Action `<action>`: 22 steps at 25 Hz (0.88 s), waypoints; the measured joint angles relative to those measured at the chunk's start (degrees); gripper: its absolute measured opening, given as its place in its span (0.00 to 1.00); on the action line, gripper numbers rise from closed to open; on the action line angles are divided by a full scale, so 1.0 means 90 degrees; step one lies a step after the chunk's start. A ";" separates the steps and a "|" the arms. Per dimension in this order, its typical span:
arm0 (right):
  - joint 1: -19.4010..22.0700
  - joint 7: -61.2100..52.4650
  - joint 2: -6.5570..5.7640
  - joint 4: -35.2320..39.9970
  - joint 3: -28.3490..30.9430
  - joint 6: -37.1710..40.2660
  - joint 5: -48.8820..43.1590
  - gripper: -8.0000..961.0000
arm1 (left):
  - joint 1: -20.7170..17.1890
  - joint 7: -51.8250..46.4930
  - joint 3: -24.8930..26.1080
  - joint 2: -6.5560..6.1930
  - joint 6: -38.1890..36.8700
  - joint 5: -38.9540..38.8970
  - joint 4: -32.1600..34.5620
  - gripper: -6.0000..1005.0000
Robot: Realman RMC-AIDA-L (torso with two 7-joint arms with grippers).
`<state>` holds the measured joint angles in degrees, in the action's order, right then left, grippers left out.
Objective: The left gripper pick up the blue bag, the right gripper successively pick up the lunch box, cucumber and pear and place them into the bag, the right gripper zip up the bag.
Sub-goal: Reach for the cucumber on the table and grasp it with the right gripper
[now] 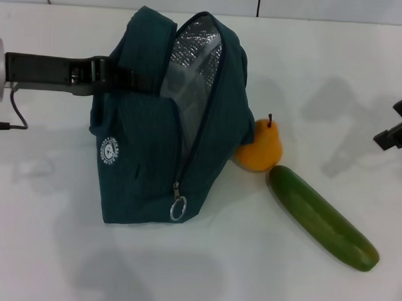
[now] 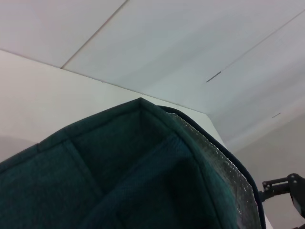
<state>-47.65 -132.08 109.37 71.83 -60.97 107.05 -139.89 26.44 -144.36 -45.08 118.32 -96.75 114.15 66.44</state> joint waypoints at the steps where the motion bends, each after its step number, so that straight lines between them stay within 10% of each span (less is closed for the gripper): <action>1: -0.0060 -0.0100 0.0055 0.0019 -0.0012 0.0068 -0.0118 0.89 | 0.0001 0.0010 0.0000 0.0002 0.0014 0.0000 0.0000 0.04; 10: -0.0340 -0.0654 0.0599 -0.0138 -0.0109 0.0189 -0.0681 0.87 | 0.0262 0.0156 -0.0001 0.0005 0.0156 0.0009 -0.0367 0.04; 22: -0.0653 -0.0703 0.0723 -0.1001 -0.0908 -0.0335 -0.0746 0.72 | 0.0401 0.0248 0.0000 -0.0002 0.0200 0.0012 -0.0517 0.04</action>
<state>-53.53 -138.40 115.89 62.82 -69.14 104.04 -146.60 30.05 -142.13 -45.09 118.30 -94.95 114.26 61.78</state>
